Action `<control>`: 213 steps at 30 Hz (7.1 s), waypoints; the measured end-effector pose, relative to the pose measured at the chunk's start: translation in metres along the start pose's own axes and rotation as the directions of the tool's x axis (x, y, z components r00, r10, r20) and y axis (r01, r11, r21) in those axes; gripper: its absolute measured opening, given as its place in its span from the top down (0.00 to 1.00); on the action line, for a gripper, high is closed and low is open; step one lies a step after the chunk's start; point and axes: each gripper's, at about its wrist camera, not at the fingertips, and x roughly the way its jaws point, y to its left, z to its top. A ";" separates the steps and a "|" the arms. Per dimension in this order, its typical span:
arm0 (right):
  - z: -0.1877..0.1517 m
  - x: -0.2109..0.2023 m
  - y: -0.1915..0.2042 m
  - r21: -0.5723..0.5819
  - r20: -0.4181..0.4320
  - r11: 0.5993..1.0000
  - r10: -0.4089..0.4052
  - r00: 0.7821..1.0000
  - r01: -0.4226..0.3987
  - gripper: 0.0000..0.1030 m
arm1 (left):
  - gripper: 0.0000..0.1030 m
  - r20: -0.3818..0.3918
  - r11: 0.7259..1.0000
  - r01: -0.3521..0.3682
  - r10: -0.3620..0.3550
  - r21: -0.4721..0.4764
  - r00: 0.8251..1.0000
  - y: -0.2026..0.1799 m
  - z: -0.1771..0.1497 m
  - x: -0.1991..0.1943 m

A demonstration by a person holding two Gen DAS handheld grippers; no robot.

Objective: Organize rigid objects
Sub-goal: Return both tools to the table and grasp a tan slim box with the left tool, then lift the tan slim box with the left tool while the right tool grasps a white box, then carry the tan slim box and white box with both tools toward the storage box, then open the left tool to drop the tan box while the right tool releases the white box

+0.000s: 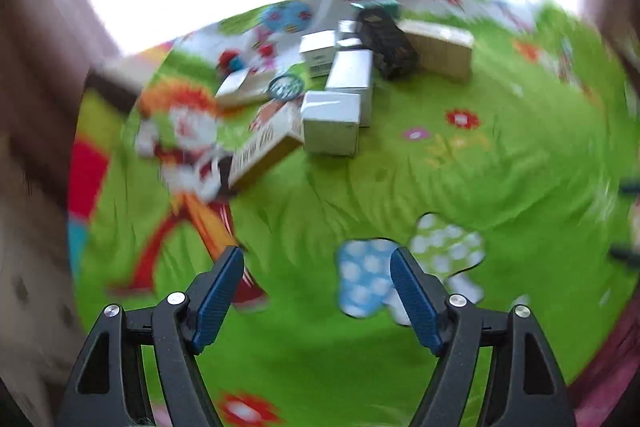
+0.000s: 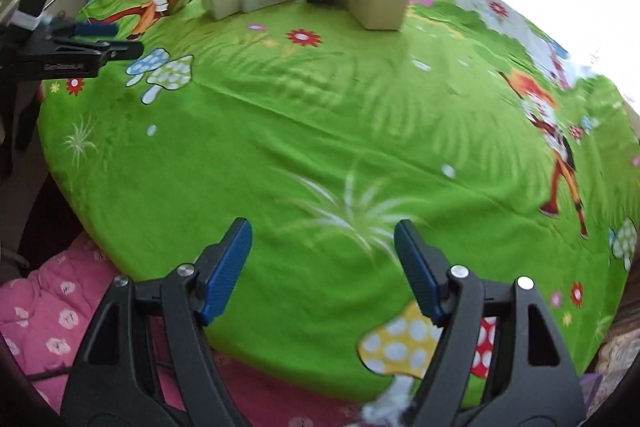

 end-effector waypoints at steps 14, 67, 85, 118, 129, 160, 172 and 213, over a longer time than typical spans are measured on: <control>0.015 0.021 0.005 0.058 -0.044 0.997 0.044 0.998 -0.042 0.26 | 0.26 -0.198 0.867 0.330 -0.273 0.374 0.942 0.063 0.078 0.084; 0.211 0.121 0.095 0.407 0.048 0.913 -0.018 0.999 -0.003 0.46 | 0.83 0.054 0.818 0.080 -0.060 -0.569 0.997 0.036 -0.067 -0.011; 0.070 0.047 0.040 -0.029 0.082 0.990 0.142 0.986 -0.141 0.34 | 0.83 0.049 0.804 0.127 -0.121 -0.581 0.991 0.043 -0.065 -0.008; 0.052 -0.019 0.058 -0.067 0.294 0.992 0.120 0.948 -0.104 0.52 | 0.84 0.163 0.825 0.001 0.111 -0.565 0.980 0.017 -0.055 -0.072; 0.038 -0.142 0.063 -0.034 0.755 0.997 -0.018 0.655 0.066 0.52 | 0.83 0.580 0.853 -0.080 0.416 -0.516 0.700 -0.014 -0.037 -0.198; -0.088 -0.270 -0.072 0.473 0.718 0.768 -0.620 0.316 0.433 0.52 | 0.83 0.890 0.995 0.052 -0.095 0.080 0.445 -0.248 0.066 -0.269; -0.185 -0.301 -0.128 0.674 0.522 0.590 -0.806 0.280 0.444 0.52 | 0.83 0.860 0.939 0.060 -0.333 0.337 0.387 -0.353 0.065 -0.289; -0.338 -0.152 -0.201 0.715 -0.291 0.571 -0.279 0.915 0.402 0.34 | 0.61 -0.330 0.473 0.507 -0.408 0.721 0.851 -0.538 -0.019 -0.135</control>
